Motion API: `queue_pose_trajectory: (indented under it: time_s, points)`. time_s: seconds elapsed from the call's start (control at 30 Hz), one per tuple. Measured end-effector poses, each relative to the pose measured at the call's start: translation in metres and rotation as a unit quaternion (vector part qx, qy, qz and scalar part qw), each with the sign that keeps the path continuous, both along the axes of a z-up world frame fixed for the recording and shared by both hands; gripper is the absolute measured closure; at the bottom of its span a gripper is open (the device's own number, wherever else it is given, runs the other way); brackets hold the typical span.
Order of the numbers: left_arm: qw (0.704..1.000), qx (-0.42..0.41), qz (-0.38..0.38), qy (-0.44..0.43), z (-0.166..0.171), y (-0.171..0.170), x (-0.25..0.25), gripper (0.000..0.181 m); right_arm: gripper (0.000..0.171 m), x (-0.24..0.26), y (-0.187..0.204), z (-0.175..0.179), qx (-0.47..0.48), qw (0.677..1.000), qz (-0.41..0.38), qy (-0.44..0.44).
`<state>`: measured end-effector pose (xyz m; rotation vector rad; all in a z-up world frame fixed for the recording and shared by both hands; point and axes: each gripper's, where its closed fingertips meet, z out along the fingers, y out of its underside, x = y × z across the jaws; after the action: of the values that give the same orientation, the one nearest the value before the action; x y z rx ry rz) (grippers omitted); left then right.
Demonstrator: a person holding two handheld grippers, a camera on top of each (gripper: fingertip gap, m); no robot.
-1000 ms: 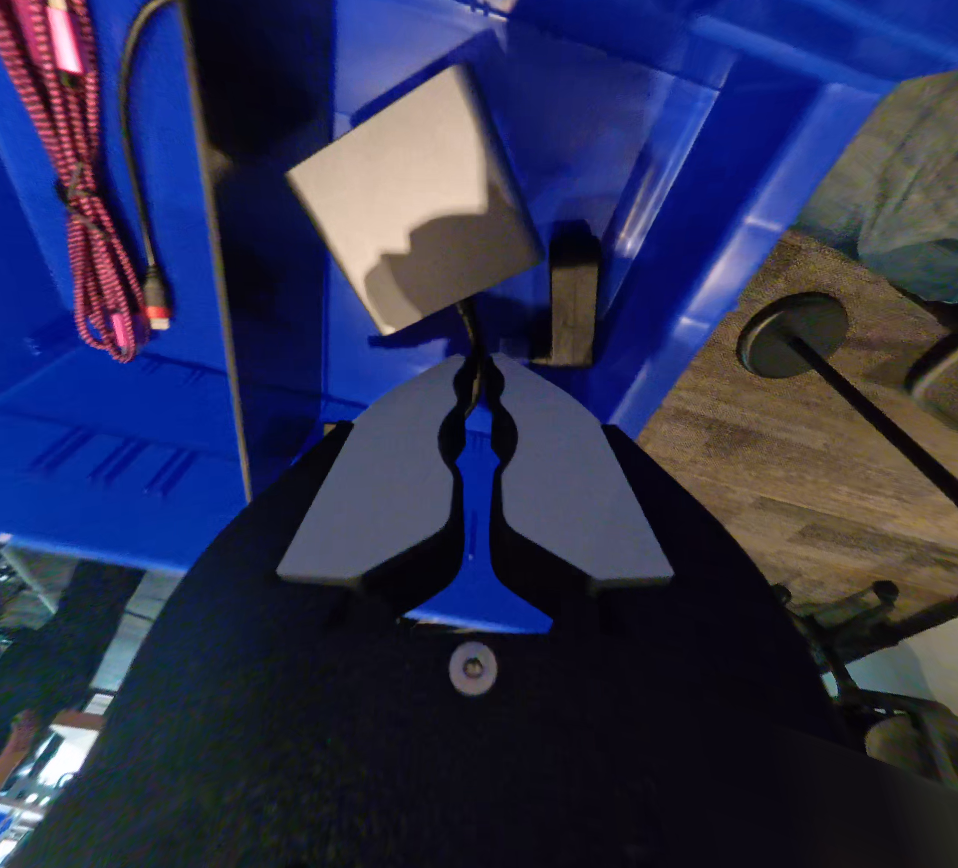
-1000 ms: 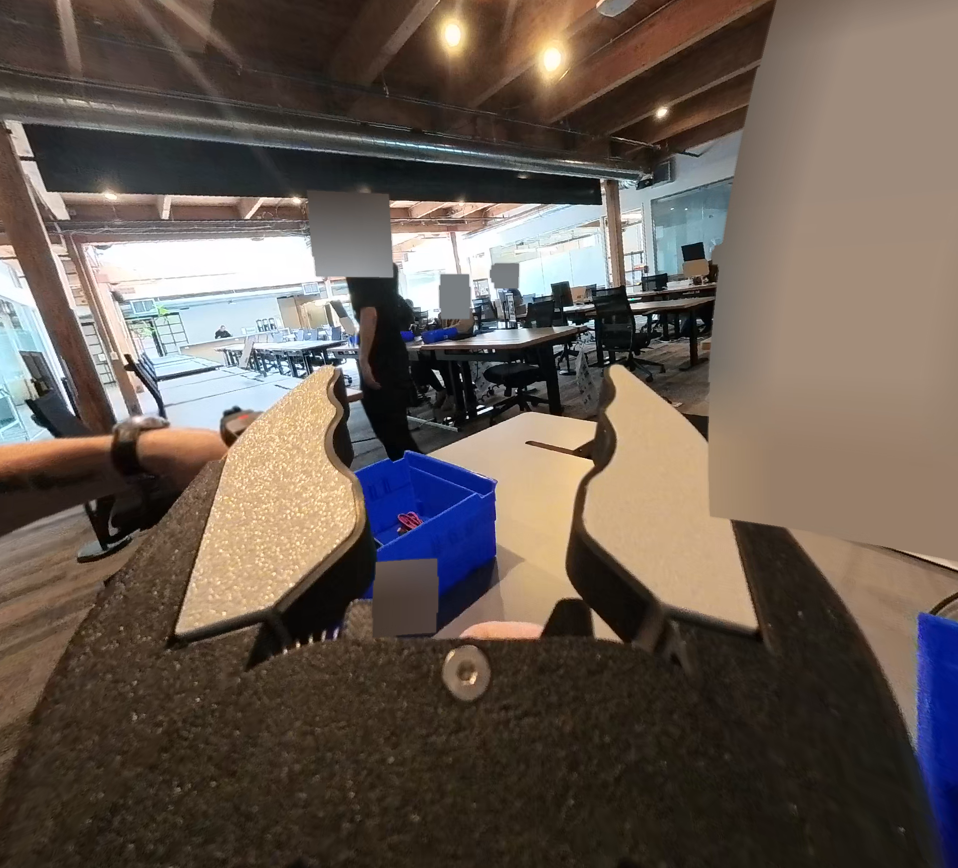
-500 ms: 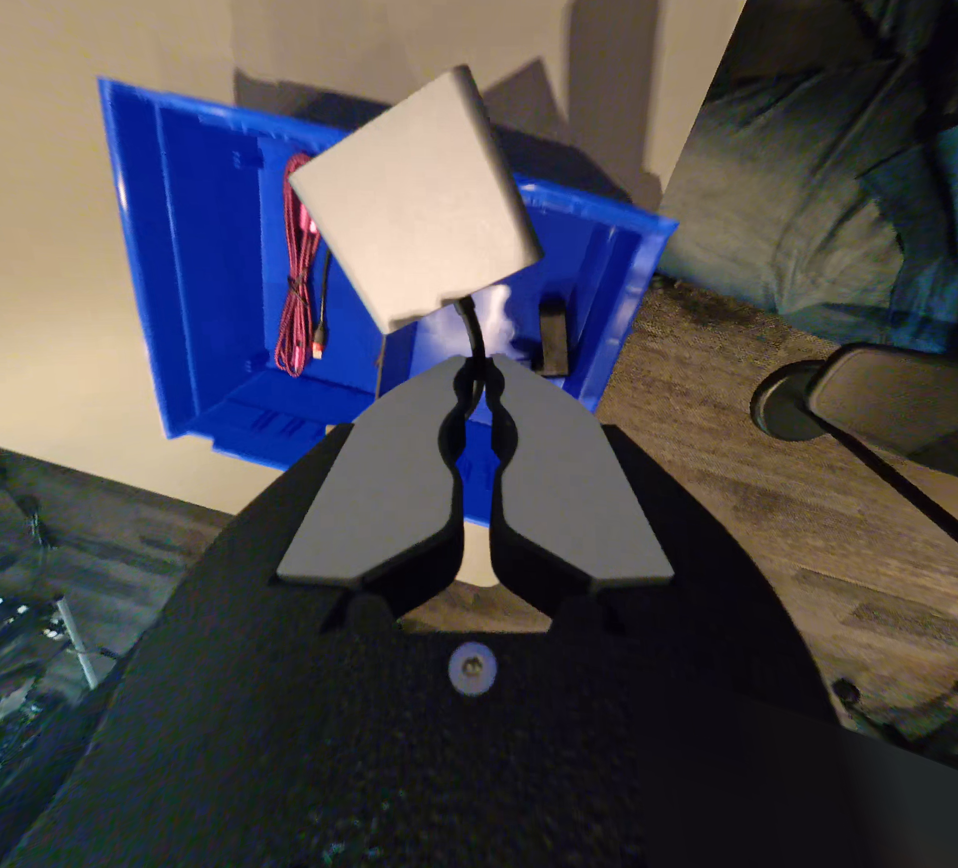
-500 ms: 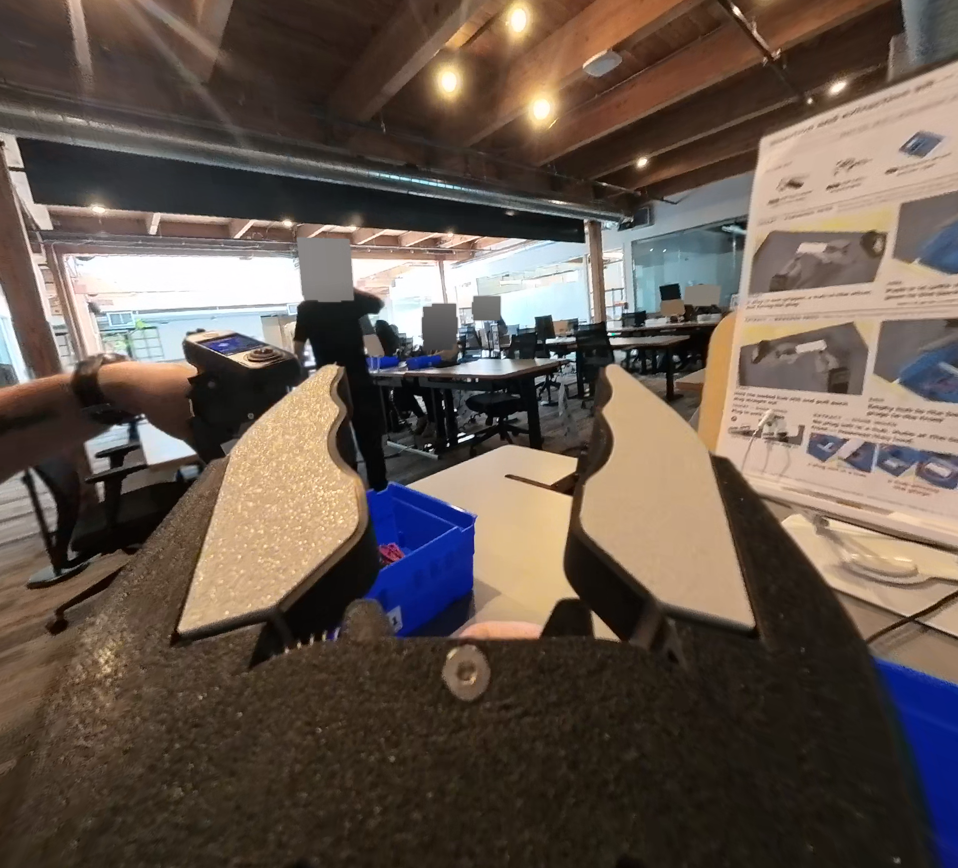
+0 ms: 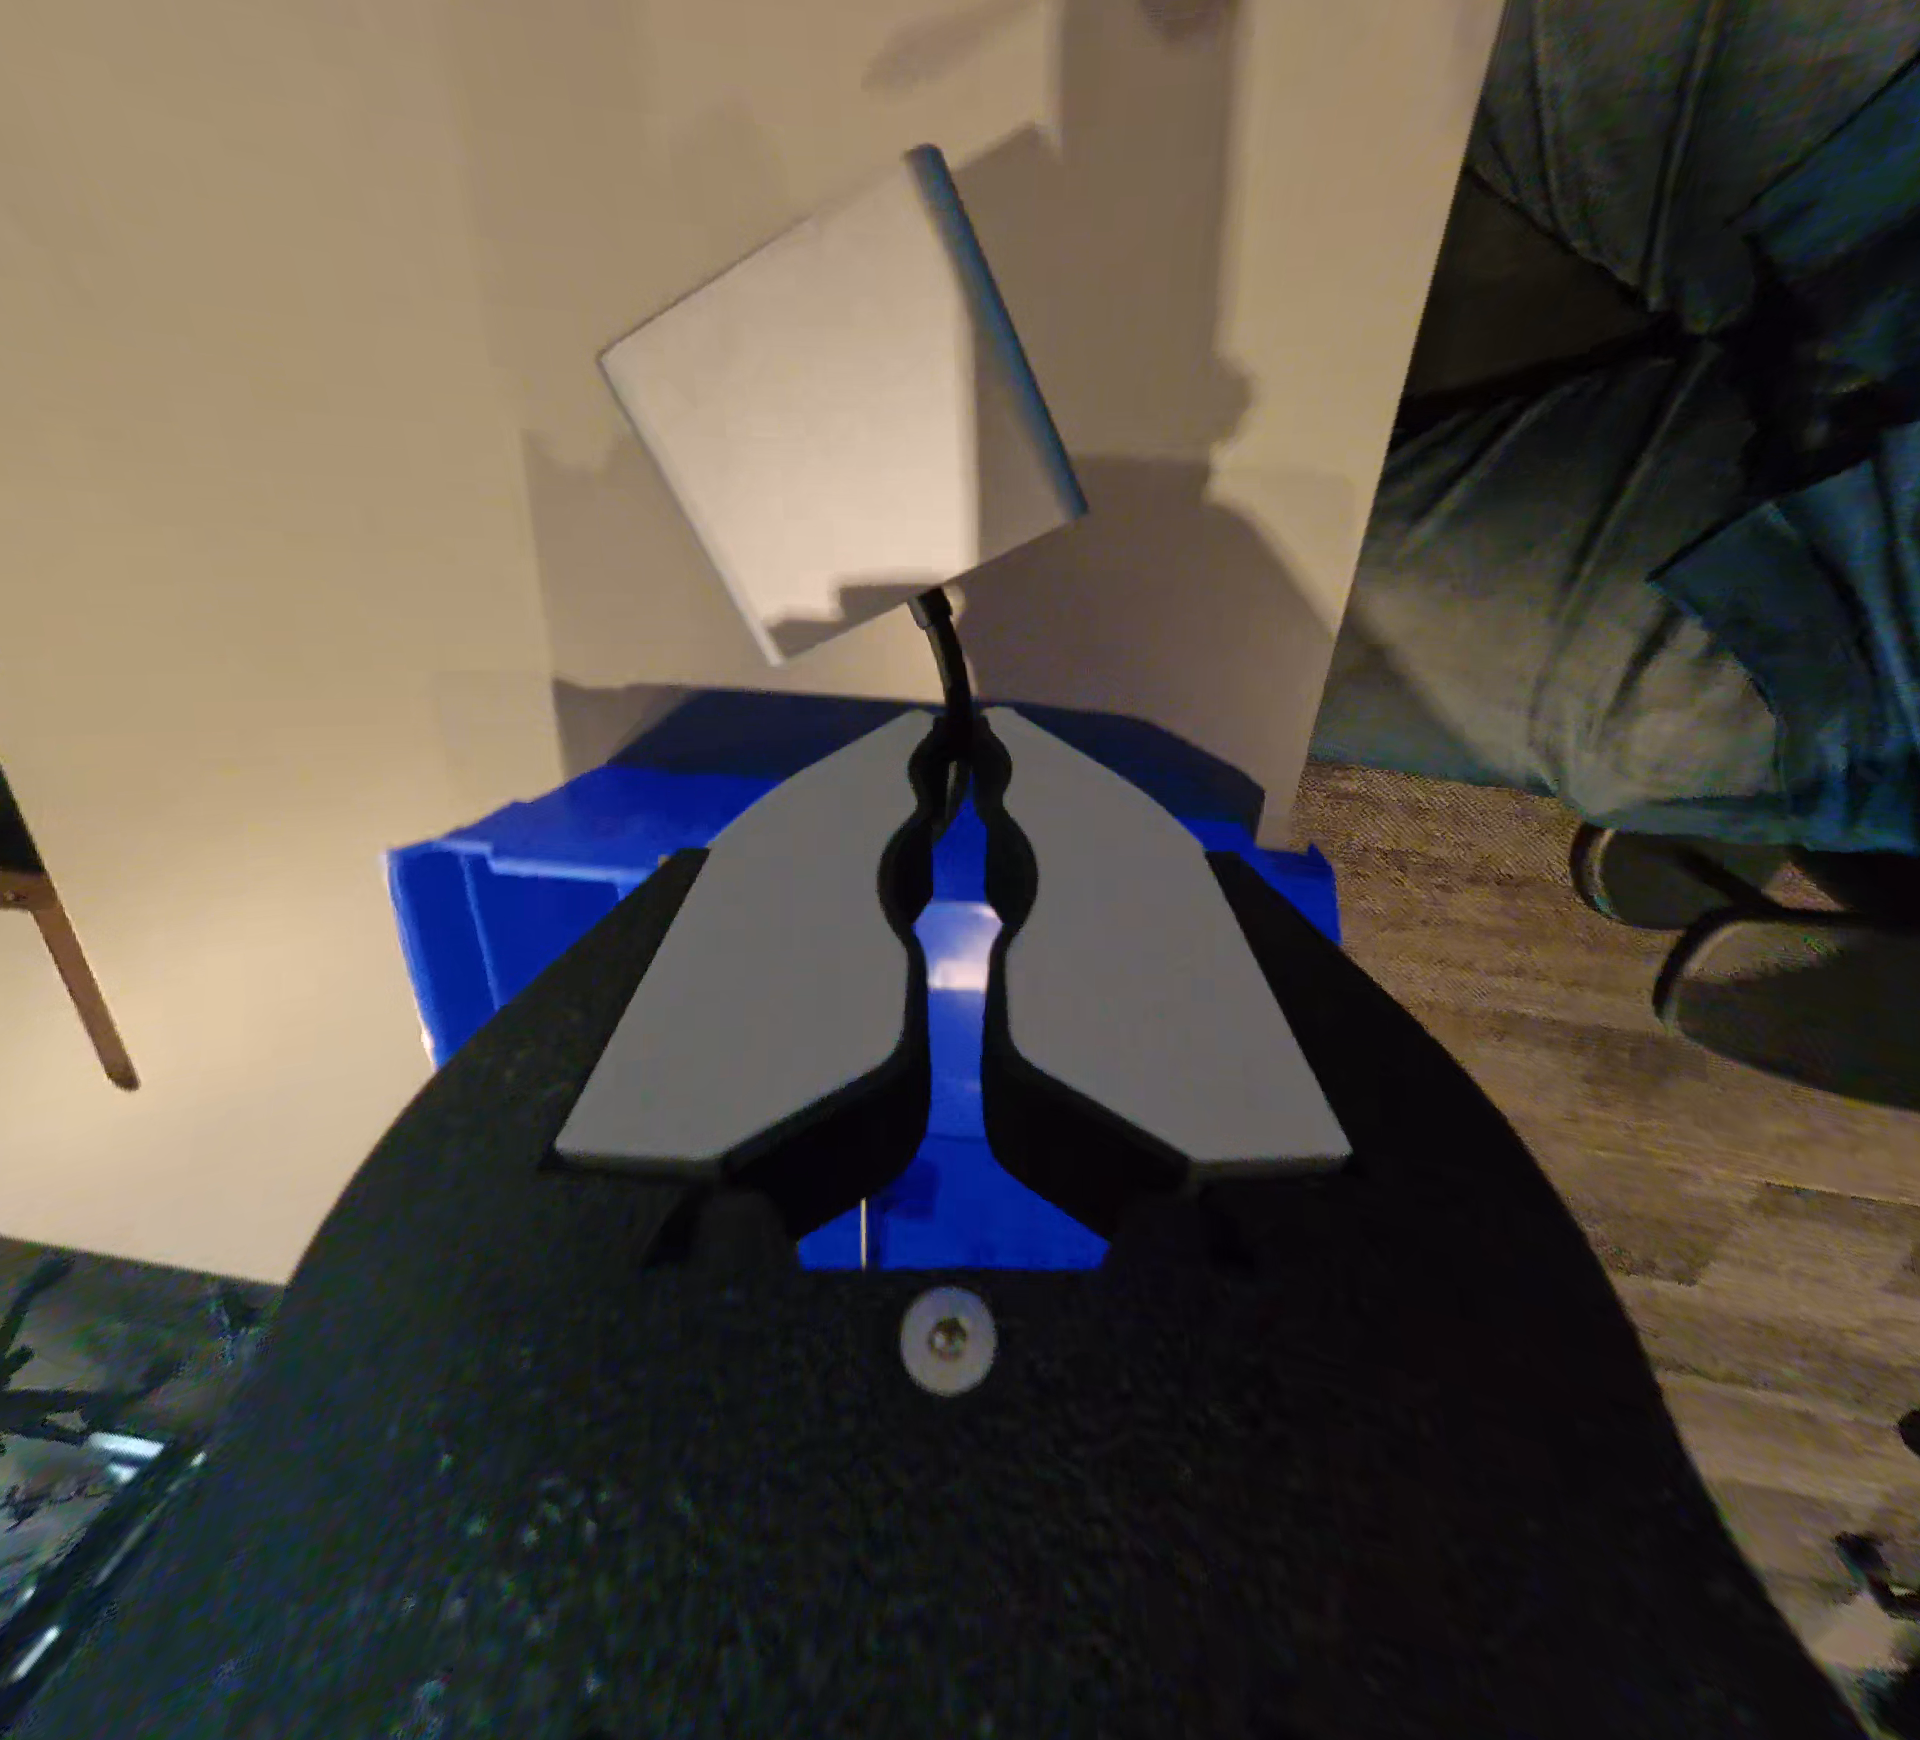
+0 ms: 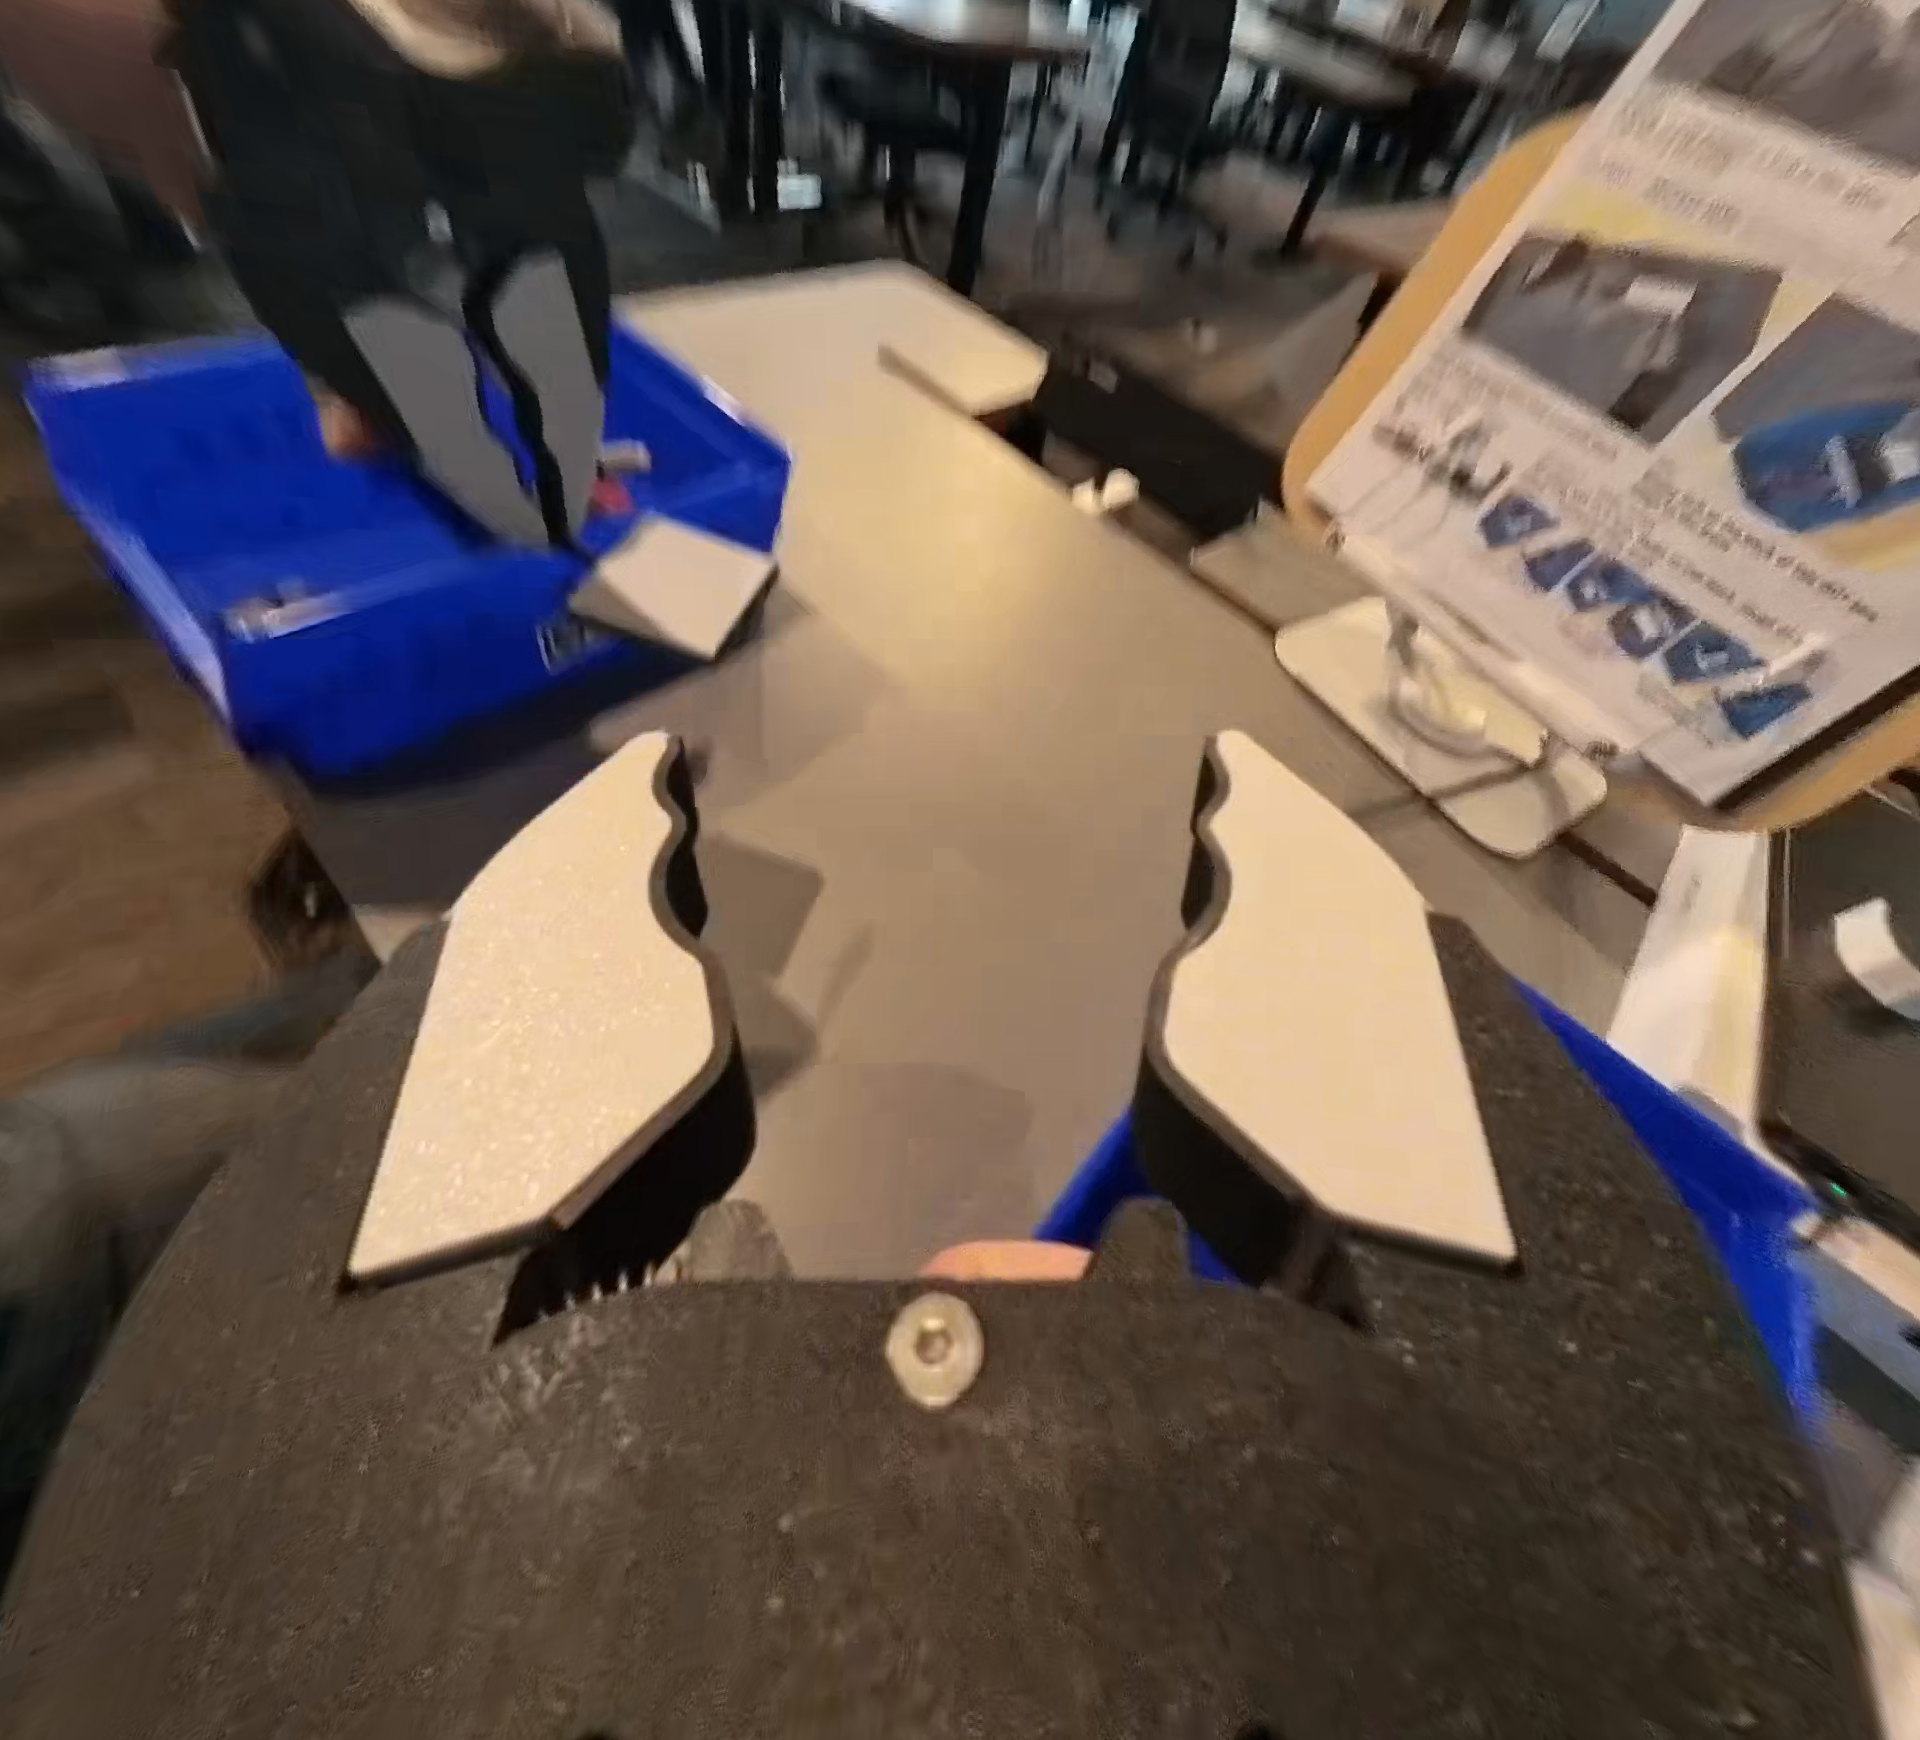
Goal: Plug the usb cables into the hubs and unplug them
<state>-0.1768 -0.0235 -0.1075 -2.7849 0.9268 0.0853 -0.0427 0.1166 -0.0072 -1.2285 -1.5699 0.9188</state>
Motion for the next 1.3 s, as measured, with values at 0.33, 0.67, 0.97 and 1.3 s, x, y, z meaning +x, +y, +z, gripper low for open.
queue_pose_trajectory:
  time_s: [0.33,0.67,0.97,1.3]
  points:
    - [0.999,-0.009,-0.027,-0.028,-0.044,0.027,0.012,0.177,0.088,0.007,0.008,-0.092,0.046,0.961,0.041,-0.270]
    - [0.998,-0.024,-0.038,-0.032,-0.069,0.032,0.006,0.177,0.102,-0.006,0.005,-0.108,-0.015,0.964,0.105,-0.245]
    - [0.999,-0.037,-0.030,-0.016,-0.096,0.051,-0.003,0.177,0.104,-0.010,0.010,-0.095,-0.008,0.972,0.110,-0.209]
    - [0.996,-0.084,-0.034,0.001,-0.130,0.041,-0.004,0.177,0.104,-0.010,0.007,-0.087,-0.005,0.975,0.112,-0.192]
